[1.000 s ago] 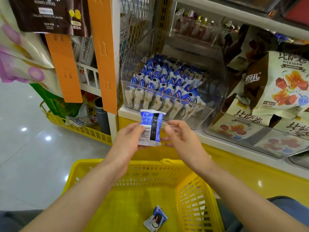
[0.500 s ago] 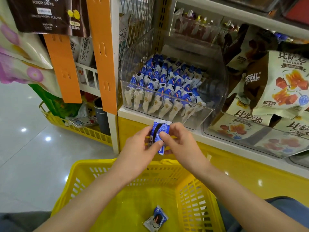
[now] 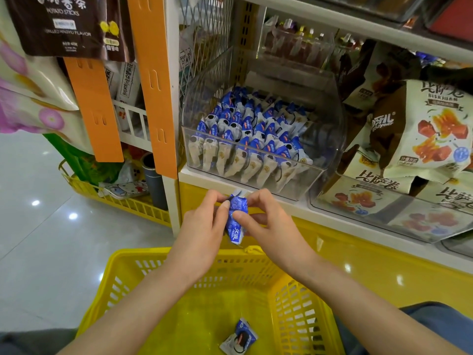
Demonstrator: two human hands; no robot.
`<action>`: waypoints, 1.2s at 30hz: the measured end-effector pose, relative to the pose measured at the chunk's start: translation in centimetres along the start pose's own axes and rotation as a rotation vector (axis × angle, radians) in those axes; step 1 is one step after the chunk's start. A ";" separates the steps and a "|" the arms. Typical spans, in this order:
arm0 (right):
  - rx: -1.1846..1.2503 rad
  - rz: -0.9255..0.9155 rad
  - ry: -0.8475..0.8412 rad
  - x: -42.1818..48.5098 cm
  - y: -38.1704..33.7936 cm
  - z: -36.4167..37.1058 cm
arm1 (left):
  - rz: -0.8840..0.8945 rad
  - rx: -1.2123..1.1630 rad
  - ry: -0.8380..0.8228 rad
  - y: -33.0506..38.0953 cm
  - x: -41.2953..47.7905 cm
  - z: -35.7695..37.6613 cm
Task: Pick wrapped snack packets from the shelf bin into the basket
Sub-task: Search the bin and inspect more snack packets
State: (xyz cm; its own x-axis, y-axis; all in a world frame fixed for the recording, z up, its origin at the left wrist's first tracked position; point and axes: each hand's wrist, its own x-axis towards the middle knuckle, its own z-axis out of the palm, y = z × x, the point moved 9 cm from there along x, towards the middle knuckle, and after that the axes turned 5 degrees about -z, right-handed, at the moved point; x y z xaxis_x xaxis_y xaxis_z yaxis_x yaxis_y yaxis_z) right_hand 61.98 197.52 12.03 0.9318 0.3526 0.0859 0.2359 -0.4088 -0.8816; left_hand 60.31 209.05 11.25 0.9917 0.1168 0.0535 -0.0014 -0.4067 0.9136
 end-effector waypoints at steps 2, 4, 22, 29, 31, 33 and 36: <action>0.000 -0.018 0.007 -0.1 -0.3 0.1 | -0.005 0.012 0.029 -0.1 0.1 -0.1; 0.021 -0.032 0.013 -0.2 -0.6 0.2 | -0.078 -0.053 0.062 -0.8 0.4 -0.5; 0.427 0.208 0.014 0.3 0.5 -0.9 | -0.367 -0.578 -0.150 -1.7 0.5 1.4; 0.372 0.157 0.069 0.1 -0.4 -2.1 | -0.274 -0.539 -0.110 -0.2 0.3 0.7; 0.377 0.131 0.126 0.0 -0.8 -2.8 | -0.184 -0.464 -0.112 0.8 0.3 0.4; 0.330 0.085 0.169 0.1 -1.5 -3.5 | -0.105 -0.380 -0.102 1.7 0.3 0.2; 0.238 0.010 0.234 0.8 -3.3 -5.5 | -0.009 -0.168 -0.050 3.6 1.4 -1.0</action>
State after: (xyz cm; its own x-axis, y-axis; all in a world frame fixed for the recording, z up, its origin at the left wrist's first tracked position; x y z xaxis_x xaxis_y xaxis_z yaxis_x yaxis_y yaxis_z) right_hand 63.45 194.50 17.51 0.9784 0.1352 0.1564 0.1808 -0.1930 -0.9644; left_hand 61.55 208.60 15.04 0.9969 0.0731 0.0292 -0.0102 -0.2485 0.9686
